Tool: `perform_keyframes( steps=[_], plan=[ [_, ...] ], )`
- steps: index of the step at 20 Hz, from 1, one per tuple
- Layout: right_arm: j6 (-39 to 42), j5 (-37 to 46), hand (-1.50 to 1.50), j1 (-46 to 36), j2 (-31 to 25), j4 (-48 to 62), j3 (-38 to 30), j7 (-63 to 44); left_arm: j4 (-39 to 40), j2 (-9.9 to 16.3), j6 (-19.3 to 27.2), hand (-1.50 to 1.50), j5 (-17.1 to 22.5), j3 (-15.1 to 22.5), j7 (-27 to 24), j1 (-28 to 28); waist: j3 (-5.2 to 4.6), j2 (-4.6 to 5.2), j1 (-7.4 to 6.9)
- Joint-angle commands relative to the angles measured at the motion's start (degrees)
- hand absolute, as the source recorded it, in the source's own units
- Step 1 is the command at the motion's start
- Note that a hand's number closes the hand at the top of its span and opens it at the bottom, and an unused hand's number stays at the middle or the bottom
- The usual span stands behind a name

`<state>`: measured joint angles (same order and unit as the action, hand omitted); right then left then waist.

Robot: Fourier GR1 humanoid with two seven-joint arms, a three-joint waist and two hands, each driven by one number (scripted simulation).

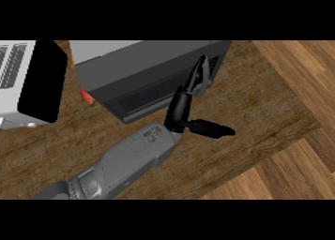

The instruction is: Pick up the milk, place it into the microwave and close the microwave

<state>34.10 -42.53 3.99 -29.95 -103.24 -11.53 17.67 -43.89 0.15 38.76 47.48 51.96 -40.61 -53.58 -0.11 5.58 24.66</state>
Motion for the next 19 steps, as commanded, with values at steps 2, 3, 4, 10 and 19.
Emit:
perform_keyframes(
  steps=[2, 3, 4, 10, 19],
  plan=[
    [0.24, -1.06, -1.50, -0.80, -1.13, -0.18, -0.35, -0.81, 2.28, -0.15, -0.06, -1.50, 2.19, -1.03, 1.14, -3.44, -0.02, 0.04, 0.13],
    [-0.03, -1.51, -1.50, -1.07, -1.01, -0.18, -0.56, -0.74, 3.06, -0.15, -0.53, -1.50, 4.76, -2.32, 3.71, -1.72, -0.05, 0.73, -0.14],
    [0.18, -1.50, -1.50, -0.69, -1.08, -0.17, -0.53, -0.79, 2.85, -0.15, -2.55, 1.50, 5.18, -1.83, 4.52, -2.41, 0.04, 0.69, 0.28],
    [-0.32, -2.44, -1.50, -0.55, -1.68, -0.07, -0.93, -1.70, 10.95, 3.08, 3.06, -1.50, -1.49, 3.32, 5.39, -4.99, 0.92, -0.49, -1.78],
    [-0.88, -3.34, -1.50, 0.45, -2.89, -0.87, -2.21, -2.69, 14.91, 3.53, 6.33, -1.50, -2.37, 4.19, 9.55, -7.73, 0.81, -0.74, -3.64]
  ],
)
